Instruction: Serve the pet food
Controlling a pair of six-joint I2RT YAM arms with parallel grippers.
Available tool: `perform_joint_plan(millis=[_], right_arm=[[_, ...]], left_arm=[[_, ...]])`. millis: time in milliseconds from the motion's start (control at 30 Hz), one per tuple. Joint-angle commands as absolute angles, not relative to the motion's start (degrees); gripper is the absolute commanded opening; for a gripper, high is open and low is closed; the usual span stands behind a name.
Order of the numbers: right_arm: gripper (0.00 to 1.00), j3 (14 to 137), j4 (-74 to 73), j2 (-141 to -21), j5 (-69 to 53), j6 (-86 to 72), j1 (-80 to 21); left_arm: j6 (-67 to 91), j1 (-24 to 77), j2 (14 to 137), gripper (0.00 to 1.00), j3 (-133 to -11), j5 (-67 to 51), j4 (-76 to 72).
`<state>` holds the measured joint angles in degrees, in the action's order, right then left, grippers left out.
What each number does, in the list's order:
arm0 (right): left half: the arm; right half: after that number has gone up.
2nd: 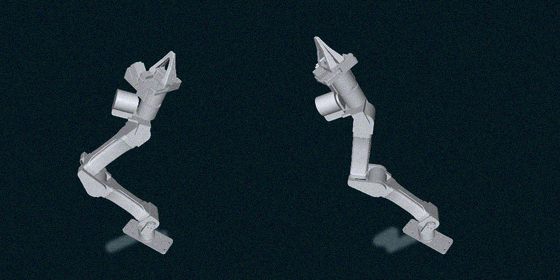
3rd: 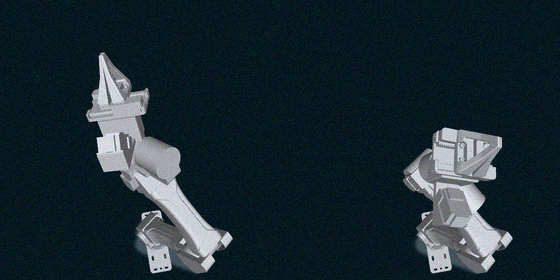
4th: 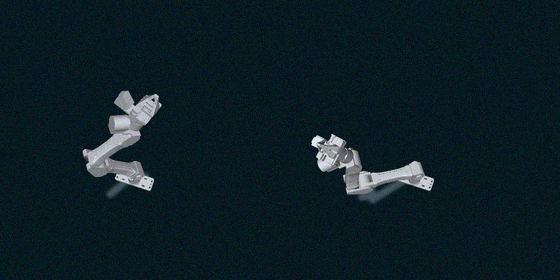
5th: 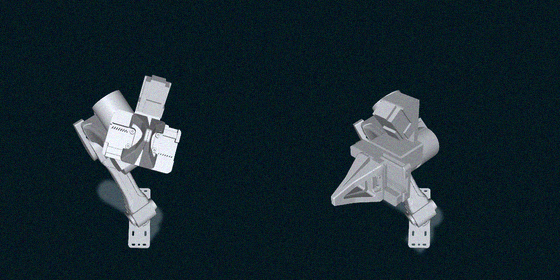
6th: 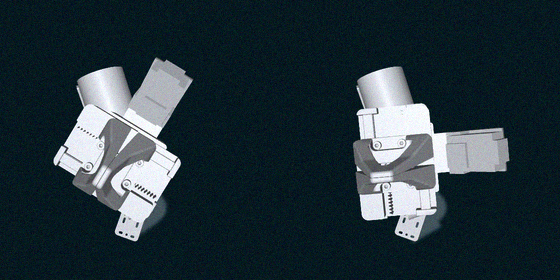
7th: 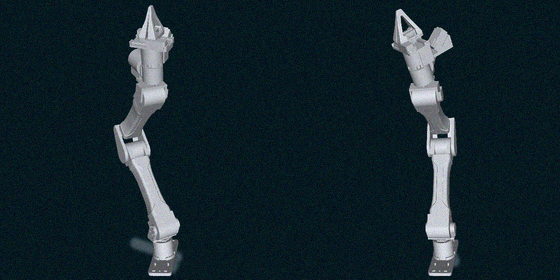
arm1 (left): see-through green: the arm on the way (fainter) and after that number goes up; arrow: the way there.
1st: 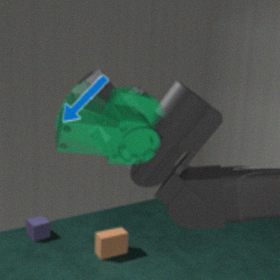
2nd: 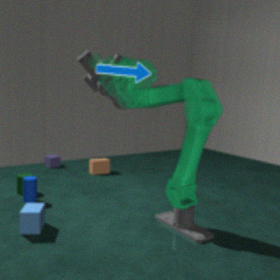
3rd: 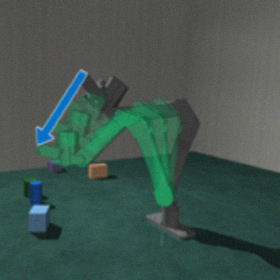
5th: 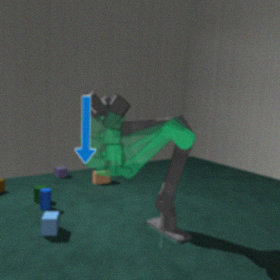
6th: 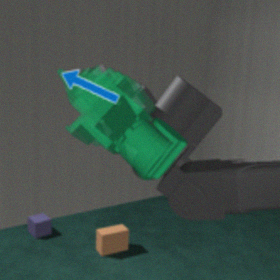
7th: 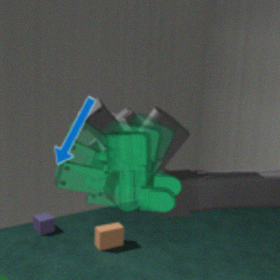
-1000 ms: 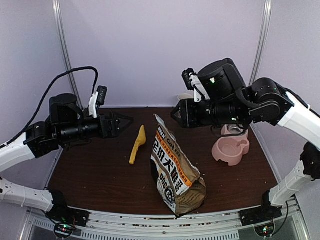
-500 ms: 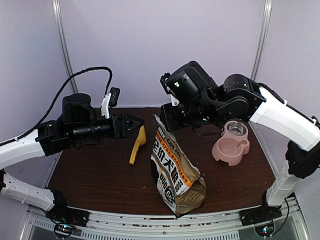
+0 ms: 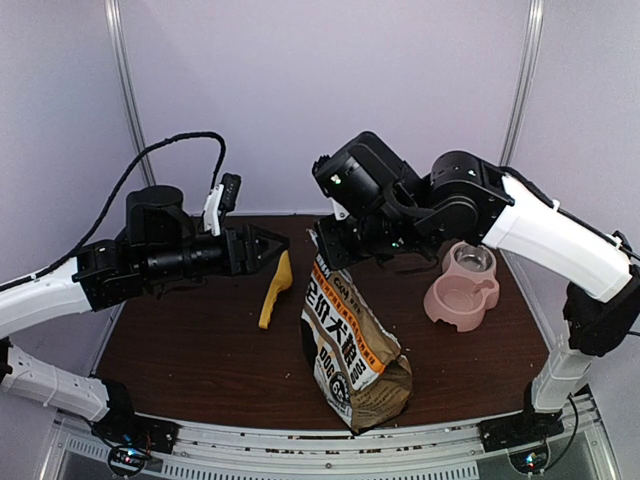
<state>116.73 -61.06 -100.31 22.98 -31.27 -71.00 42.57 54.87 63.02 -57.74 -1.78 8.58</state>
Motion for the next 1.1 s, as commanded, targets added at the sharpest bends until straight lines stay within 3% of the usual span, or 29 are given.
perform_joint_plan(millis=[0,467,1067], right_arm=[[0.15,118.0,-62.9,-101.2,25.0,-31.2,-71.3],[0.07,118.0,-64.9,-102.1,26.5,-32.9,-71.2],[0.18,117.4,-67.4,-101.2,26.0,-33.5,-71.3]], left_arm=[[42.7,55.3,63.2,0.7,-59.7,-2.1,5.4],[42.5,55.3,63.1,0.7,-60.0,-1.7,5.9],[42.5,55.3,67.9,0.7,-63.0,-5.4,3.5]])
